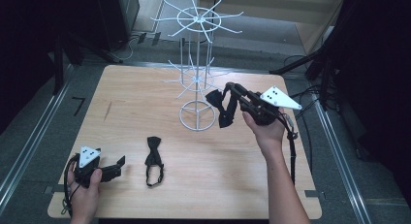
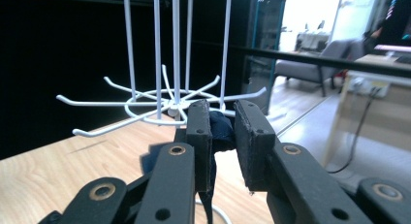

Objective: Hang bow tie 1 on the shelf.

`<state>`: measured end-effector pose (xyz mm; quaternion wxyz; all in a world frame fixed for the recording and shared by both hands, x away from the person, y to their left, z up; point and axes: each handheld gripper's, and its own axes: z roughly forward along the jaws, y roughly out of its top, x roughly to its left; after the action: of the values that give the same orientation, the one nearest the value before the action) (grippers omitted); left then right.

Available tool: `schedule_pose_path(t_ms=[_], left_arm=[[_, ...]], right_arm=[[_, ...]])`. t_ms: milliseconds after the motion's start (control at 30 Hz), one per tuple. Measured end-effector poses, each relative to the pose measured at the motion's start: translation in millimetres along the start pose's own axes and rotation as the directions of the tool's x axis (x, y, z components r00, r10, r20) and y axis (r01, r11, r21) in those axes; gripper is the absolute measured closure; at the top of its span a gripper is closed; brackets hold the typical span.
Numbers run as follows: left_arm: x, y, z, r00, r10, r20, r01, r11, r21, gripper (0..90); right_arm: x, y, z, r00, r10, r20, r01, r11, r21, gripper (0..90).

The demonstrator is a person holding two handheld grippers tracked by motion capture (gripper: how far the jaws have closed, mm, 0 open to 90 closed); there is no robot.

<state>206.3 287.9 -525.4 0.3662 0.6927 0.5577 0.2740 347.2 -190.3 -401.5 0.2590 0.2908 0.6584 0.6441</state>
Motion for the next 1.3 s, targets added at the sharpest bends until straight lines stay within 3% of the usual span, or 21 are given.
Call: schedule_pose_path(t_ms=[167,300,400,533,600,733,900,933,1033,1167,1300], left_arm=[[-0.5,-0.3,-0.9,1.0,0.005,0.003,-0.005,0.9999,-0.013,8.5],[-0.5,-1.8,-4.4,0.9993,0.015,0.034,-0.013,0.9975,-0.07,8.5],[1.9,-2.8,-6.6,0.9984,0.003,0.057,0.004,0.9932,-0.117,8.5],[3.6,-3.5,-8.0,0.9972,-0.009,0.074,0.02,0.9876,-0.156,9.2],[2.6,-3.5,-8.1,0.9982,-0.007,0.06,0.016,0.9875,-0.157,15.6],[1.1,-3.8,-8.5,0.999,0.01,0.044,-0.003,0.9845,-0.175,13.3],[-1.2,-3.5,-7.7,0.9981,0.034,0.051,-0.026,0.9876,-0.155,2.0],[-1.6,-3.4,-7.7,0.9983,0.037,0.046,-0.03,0.9883,-0.149,2.0],[-1.3,-3.1,-7.4,0.9986,0.033,0.042,-0.027,0.9889,-0.146,2.0],[-0.9,-2.9,-7.1,0.9985,0.029,0.045,-0.023,0.9899,-0.14,2.0],[-0.9,-2.7,-6.4,0.9984,0.028,0.049,-0.021,0.9903,-0.137,2.0]], right_arm=[[-2.6,-7.1,8.5,0.9994,0.026,-0.022,-0.025,0.999,0.026,78.5],[-3.6,-9.9,11.6,0.9969,0.066,-0.042,-0.064,0.997,0.037,78.5],[-0.3,-6.9,8.3,0.9943,0.087,-0.062,-0.086,0.996,0.02,78.5],[9.3,-0.5,2.9,0.9955,0.046,-0.083,-0.044,0.999,0.016,78.3],[13.1,1.7,0.1,0.9952,0.029,-0.094,-0.028,1.0,0.014,78.1],[20.4,0.9,-3.9,0.995,-0.008,-0.1,0.011,1.0,0.025,78.0],[37.5,1.4,-8.8,0.9863,-0.056,-0.155,0.064,0.997,0.047,77.9],[43.7,3.0,-10.8,0.9812,-0.06,-0.184,0.068,0.997,0.04,77.8],[47.5,5.2,-11.3,0.9758,-0.073,-0.206,0.079,0.997,0.019,77.7],[48.2,12.1,-10.0,0.9742,-0.064,-0.216,0.062,0.998,-0.017,77.7],[46.9,14.1,-5.9,0.9752,-0.06,-0.213,0.057,0.998,-0.017,77.7]])
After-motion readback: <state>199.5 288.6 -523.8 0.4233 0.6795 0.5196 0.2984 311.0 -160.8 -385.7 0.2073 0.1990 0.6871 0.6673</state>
